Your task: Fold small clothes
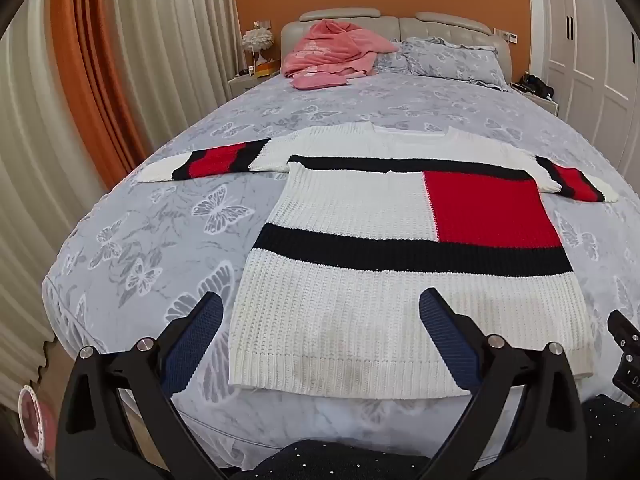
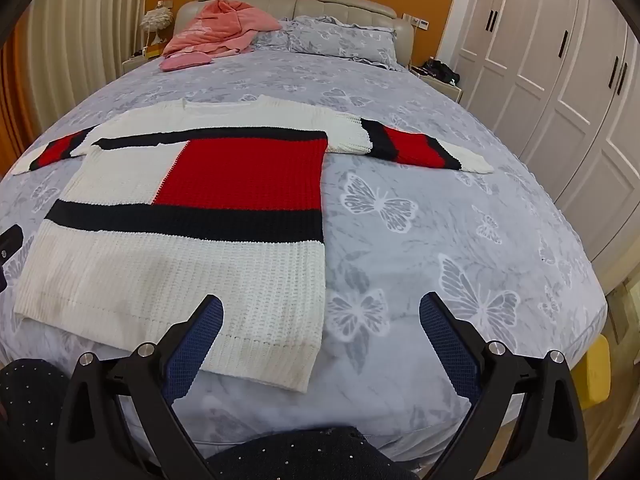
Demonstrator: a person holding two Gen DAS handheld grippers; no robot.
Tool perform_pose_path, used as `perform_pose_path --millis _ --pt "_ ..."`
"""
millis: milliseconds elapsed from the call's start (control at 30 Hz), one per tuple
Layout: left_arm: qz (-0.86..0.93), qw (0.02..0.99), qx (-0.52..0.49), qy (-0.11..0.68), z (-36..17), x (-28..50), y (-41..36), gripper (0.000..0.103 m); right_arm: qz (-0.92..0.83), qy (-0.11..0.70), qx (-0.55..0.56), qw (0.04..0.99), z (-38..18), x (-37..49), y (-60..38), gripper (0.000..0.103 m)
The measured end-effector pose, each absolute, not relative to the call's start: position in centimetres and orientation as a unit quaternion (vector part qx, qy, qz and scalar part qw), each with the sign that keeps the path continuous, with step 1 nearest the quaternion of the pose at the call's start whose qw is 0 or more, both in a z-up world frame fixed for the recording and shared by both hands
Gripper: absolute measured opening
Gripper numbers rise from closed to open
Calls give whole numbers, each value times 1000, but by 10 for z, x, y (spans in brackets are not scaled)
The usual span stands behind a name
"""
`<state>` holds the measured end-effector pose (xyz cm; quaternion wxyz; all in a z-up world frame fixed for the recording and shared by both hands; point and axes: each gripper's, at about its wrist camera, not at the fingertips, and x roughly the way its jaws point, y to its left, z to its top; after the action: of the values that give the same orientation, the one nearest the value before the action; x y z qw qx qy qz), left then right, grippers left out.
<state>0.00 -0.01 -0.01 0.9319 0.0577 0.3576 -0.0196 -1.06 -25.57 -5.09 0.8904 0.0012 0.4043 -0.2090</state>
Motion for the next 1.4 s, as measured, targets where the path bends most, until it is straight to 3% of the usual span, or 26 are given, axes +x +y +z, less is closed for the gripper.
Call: perform_pose_path --millis 1400 --pt "-18 928 71 364 -5 1 -2 96 -210 402 12 891 -51 -10 -258 97"
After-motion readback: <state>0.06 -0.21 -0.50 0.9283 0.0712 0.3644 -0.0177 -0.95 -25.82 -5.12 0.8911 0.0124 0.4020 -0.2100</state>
